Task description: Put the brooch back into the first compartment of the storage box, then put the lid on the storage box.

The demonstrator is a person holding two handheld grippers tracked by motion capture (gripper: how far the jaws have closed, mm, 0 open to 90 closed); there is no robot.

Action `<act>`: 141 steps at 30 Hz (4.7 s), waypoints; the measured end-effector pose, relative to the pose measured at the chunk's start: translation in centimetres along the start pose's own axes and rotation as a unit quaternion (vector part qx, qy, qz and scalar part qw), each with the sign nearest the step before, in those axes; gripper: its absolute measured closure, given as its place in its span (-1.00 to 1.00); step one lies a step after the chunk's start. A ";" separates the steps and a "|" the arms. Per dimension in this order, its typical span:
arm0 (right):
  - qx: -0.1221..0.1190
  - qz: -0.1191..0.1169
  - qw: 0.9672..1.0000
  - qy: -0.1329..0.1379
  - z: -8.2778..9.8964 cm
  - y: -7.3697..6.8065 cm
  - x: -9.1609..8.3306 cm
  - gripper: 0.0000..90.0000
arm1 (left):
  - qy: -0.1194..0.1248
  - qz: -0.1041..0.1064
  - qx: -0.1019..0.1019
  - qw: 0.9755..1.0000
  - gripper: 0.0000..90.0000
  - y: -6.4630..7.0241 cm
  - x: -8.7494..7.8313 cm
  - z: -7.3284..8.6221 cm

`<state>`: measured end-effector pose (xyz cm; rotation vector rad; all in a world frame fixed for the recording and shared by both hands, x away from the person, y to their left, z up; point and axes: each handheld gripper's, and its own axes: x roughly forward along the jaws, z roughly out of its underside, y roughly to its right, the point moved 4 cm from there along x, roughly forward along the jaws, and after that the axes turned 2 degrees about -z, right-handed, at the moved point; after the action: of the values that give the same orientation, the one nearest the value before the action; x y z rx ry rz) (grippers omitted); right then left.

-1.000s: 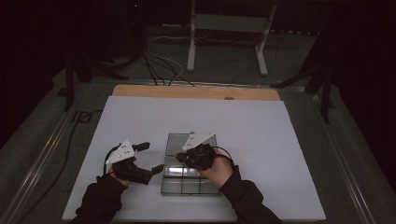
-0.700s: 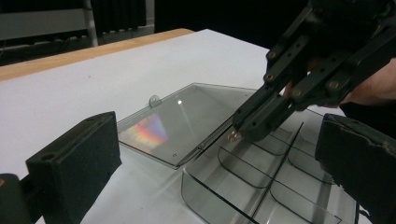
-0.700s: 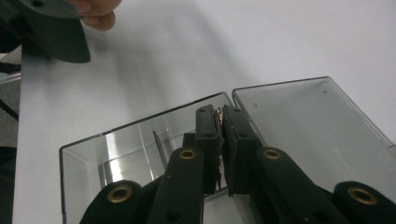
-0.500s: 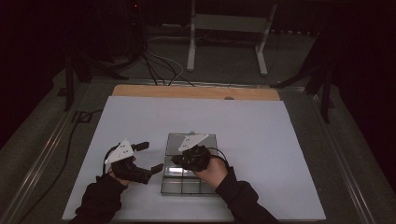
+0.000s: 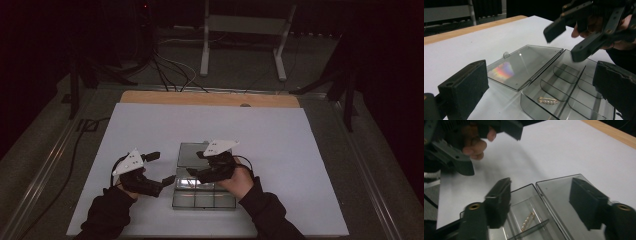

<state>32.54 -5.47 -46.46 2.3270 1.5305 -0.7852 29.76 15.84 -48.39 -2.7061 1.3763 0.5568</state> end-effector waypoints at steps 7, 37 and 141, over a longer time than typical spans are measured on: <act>0.019 0.009 1.000 0.023 0.5 1.0 -2.2 -0.66 | -0.002 0.006 0.003 1.000 -0.98 0.2 0.4 -0.4; 0.059 0.085 0.990 0.095 6.0 4.4 -11.1 -0.82 | -0.030 -0.003 -0.032 0.999 -0.98 -1.6 3.1 -2.5; 0.064 0.104 0.985 0.120 8.6 3.8 -11.0 -0.91 | -0.180 0.034 -0.362 0.914 0.25 -5.1 8.4 2.8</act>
<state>30.09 -19.65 -47.76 2.7072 1.3264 -0.5838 37.46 13.05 -54.45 -2.8014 1.3454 1.7777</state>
